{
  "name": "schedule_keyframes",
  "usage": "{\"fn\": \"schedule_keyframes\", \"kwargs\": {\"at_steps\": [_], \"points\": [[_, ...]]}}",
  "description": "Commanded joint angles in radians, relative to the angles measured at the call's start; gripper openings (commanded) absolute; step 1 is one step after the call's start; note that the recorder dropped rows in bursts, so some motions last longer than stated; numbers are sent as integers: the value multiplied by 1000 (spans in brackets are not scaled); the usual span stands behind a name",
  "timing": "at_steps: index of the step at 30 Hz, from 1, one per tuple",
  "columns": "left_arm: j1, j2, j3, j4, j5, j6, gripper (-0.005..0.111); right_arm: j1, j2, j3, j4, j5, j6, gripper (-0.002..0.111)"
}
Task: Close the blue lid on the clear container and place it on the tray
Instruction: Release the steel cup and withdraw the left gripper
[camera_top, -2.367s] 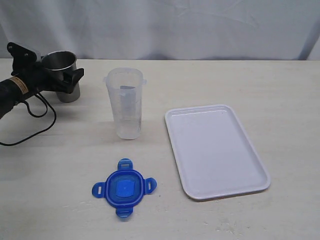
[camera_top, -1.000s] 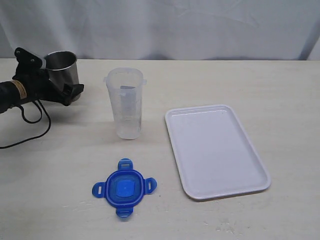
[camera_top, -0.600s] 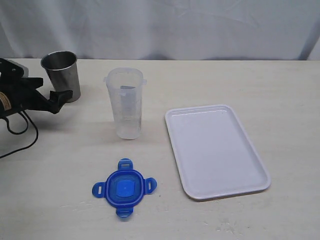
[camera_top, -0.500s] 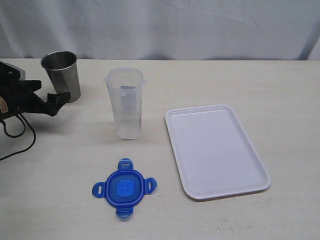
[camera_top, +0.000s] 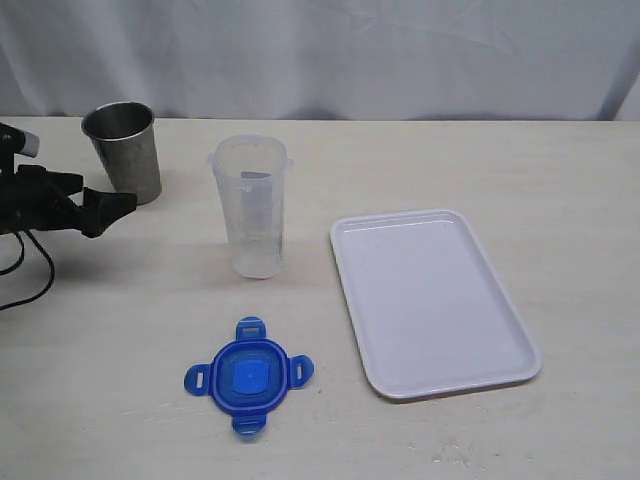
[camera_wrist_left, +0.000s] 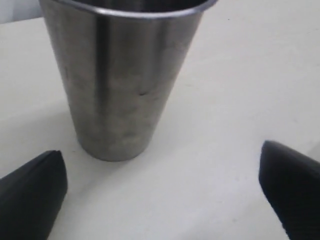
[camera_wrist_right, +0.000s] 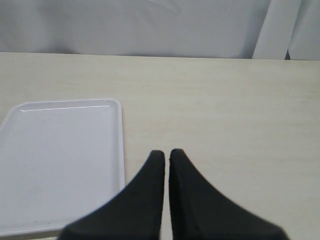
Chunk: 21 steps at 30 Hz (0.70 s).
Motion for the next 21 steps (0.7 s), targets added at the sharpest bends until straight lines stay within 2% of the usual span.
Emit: {"fn": "schedule_keyframes", "kwargs": {"at_steps": [1,6,11,13,16,21], "points": [[2,-10,4,131,-74,-197,67,-3,-4,2,-7,0,4,4],[2,-10,4,327,-238,-409,1,-3,-4,2,-7,0,4,4],[2,-10,4,504,-317,-794,0,-3,-4,2,-7,0,4,4],[2,-8,4,555,-347,-813,0,-3,-4,2,-7,0,4,4],[-8,15,4,555,-376,-813,0,-3,-4,2,-7,0,4,4],[-95,48,4,555,-376,-785,0,-3,-4,2,-7,0,4,4]]}}
